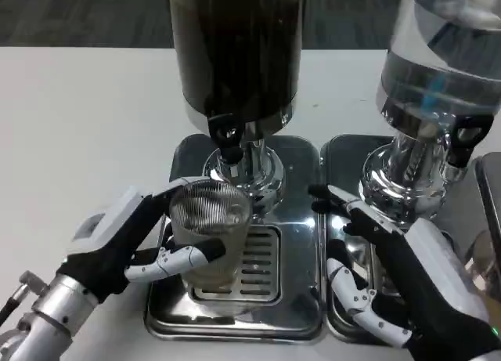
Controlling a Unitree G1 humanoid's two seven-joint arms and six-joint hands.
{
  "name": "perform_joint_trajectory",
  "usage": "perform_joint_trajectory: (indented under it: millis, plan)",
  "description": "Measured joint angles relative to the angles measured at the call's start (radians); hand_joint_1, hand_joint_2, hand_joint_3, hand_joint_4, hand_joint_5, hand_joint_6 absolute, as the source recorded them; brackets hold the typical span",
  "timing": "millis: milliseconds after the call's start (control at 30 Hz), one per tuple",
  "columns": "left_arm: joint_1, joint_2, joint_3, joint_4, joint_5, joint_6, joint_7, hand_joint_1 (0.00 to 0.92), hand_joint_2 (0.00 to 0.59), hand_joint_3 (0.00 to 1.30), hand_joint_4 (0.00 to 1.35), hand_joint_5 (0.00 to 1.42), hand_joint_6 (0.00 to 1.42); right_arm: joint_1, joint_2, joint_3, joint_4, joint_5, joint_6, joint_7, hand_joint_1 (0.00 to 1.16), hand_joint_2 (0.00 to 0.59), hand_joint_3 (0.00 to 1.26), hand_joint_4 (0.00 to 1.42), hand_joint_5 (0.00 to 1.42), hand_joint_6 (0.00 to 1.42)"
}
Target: Grasp the cup under the faucet to collect the drink, then remove the cup.
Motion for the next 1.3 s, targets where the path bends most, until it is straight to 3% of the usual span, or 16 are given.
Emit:
perform_joint_trajectory:
  millis: [200,633,900,1167,1300]
  plan:
    - [0.01,0.017,-0.001,-0.037,0.01,0.018,-0.012,0.007,0.083,0.22,0.19,0.31,0.29,0.001,0.0,0.0,0.0,0.0,0.0,0.0,0.47,0.586,0.18,0.23,0.19,0.27]
    - [0.048,0.048,0.008,-0.136,0.052,0.092,-0.006,0.0,0.061,0.18,0.01,0.11,0.1,-0.003,-0.001,-0.01,0.0,0.02,0.009,0.012,0.47,0.586,0.18,0.23,0.2,0.28]
    - [0.091,0.075,0.022,-0.26,0.092,0.174,0.038,0.0,0.059,0.13,0.0,0.07,0.05,-0.004,-0.001,-0.014,0.0,0.023,0.011,0.017,0.47,0.586,0.19,0.23,0.2,0.28]
    - [0.181,0.114,0.098,-0.404,0.073,0.177,0.064,0.0,0.055,0.11,0.0,0.06,0.04,-0.016,0.0,-0.013,0.002,0.024,0.011,0.022,0.47,0.586,0.19,0.23,0.2,0.29]
    - [0.247,0.133,0.144,-0.491,-0.001,0.158,0.022,0.0,0.065,0.11,0.0,0.07,0.05,-0.022,0.001,-0.01,0.005,0.026,0.011,0.022,0.47,0.586,0.19,0.23,0.2,0.29]
